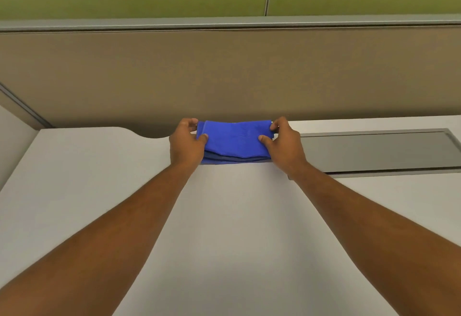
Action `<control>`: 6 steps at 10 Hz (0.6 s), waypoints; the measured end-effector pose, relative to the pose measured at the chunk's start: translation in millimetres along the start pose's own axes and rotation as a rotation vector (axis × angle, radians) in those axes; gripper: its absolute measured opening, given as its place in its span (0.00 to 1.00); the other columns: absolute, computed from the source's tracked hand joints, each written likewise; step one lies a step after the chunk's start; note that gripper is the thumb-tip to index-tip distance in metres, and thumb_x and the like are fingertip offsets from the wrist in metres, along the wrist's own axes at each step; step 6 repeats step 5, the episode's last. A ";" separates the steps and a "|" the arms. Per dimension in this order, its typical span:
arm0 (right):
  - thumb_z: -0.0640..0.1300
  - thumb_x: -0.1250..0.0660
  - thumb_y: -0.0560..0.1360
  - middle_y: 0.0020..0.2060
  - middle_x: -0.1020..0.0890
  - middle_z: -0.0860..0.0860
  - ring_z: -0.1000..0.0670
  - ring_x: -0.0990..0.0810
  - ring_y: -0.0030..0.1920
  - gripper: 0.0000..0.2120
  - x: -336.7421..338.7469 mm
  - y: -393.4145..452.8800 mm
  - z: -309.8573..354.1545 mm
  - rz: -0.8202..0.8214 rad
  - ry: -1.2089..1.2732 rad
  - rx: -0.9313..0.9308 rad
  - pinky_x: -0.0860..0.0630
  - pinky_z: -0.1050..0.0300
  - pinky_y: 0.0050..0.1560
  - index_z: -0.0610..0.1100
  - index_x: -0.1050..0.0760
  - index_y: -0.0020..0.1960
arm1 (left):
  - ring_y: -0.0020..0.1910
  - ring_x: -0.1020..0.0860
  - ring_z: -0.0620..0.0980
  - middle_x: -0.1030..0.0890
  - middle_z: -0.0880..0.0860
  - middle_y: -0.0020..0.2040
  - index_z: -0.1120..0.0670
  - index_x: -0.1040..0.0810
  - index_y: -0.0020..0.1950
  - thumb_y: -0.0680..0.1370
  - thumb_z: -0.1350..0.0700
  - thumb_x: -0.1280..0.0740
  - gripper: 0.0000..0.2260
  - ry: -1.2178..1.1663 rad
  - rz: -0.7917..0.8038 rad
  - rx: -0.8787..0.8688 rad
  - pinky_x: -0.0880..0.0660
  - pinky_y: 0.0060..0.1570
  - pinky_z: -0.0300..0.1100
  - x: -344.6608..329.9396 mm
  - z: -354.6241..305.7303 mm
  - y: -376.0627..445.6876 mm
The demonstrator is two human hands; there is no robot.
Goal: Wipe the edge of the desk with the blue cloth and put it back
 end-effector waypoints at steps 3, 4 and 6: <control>0.51 0.35 0.84 0.67 0.24 0.46 0.43 0.20 0.61 0.16 18.8 -20.6 15.6 0.016 -0.191 0.085 0.27 0.54 0.56 0.44 0.24 0.68 | 0.71 0.24 0.54 0.21 0.53 0.71 0.55 0.20 0.67 0.82 0.56 0.30 0.13 0.345 0.051 -0.300 0.31 0.62 0.42 17.1 -13.8 -25.4; 0.50 0.37 0.85 0.68 0.24 0.46 0.42 0.23 0.65 0.19 36.5 -41.4 51.3 -0.013 -0.226 0.221 0.28 0.51 0.63 0.42 0.27 0.72 | 0.77 0.30 0.56 0.25 0.56 0.75 0.59 0.23 0.72 0.85 0.57 0.34 0.16 0.353 0.019 -0.419 0.32 0.75 0.50 38.2 -43.8 -47.7; 0.49 0.38 0.86 0.71 0.25 0.44 0.41 0.27 0.71 0.23 62.0 -59.3 96.0 -0.061 -0.246 0.363 0.31 0.49 0.71 0.40 0.32 0.77 | 0.84 0.39 0.58 0.32 0.60 0.82 0.63 0.30 0.79 0.87 0.58 0.39 0.21 0.387 -0.022 -0.524 0.46 0.84 0.52 60.4 -82.9 -67.3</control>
Point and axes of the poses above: each hand's wrist, its own y-axis towards the middle knuckle, its own x-axis out of the back of the hand, z = x × y, the point moved 6 cm from there along y, towards the middle knuckle
